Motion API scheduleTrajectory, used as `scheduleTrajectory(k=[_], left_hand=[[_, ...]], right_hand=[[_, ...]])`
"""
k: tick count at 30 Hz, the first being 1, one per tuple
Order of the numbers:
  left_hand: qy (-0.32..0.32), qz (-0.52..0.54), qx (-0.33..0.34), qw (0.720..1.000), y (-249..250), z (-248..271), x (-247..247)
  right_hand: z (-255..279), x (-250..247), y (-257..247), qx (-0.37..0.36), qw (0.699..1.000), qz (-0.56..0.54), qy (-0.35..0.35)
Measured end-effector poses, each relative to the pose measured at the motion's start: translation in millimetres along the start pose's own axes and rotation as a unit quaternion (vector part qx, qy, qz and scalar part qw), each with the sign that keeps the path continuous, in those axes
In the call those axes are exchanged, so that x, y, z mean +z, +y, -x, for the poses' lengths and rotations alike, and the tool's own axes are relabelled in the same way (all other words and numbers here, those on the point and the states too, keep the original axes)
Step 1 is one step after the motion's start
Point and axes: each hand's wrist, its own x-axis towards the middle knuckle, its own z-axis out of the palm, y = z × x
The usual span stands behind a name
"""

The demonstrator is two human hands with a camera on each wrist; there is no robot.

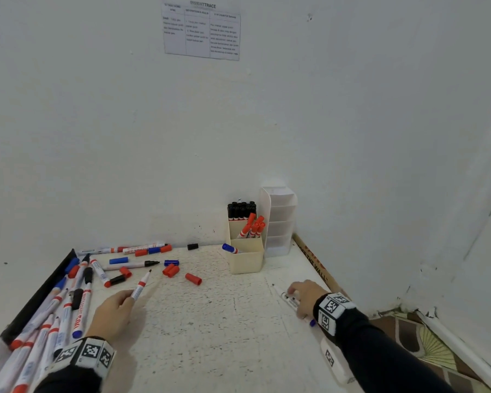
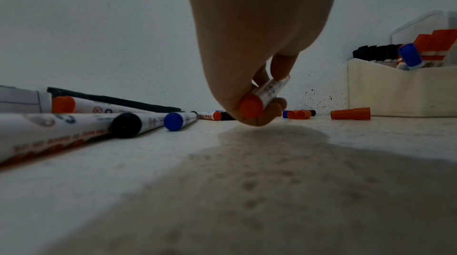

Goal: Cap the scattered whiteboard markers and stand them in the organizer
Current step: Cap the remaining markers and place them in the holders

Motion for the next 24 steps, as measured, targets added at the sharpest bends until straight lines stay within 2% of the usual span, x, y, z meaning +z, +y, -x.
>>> scheduleTrajectory(k=[4,8,12,15,19,22,24], left_hand=[[-0.005,0.002,0.001,1.000,1,1,0],[-0.016,-0.001,-0.008,1.000,-1,-3,-2],[-0.014,-0.003,-0.010,1.000,-5,-6,-4],[-0.009,0.002,-0.005,1.000,-9,-8,-4],[-0.007,0.011,-0.009,1.000,-10,-9,-4],[-0.012,0.023,-0.014,1.000,-7,-8,-3],[-0.021,0.033,-0.020,0.999,-4,-7,-3]], right_hand=[[-9,12,-31,-0.116,0.991,-0.005,0.059],[-16,20,-53,-0.172,0.982,-0.004,0.082],[-23,26,-58,-0.155,0.974,0.000,0.166],[-31,24,-57,-0.138,0.978,-0.037,0.153],[-36,25,-54,-0.159,0.976,-0.065,0.134],[-40,29,-52,-0.158,0.977,-0.054,0.135],[-41,31,-53,-0.152,0.978,-0.007,0.140]])
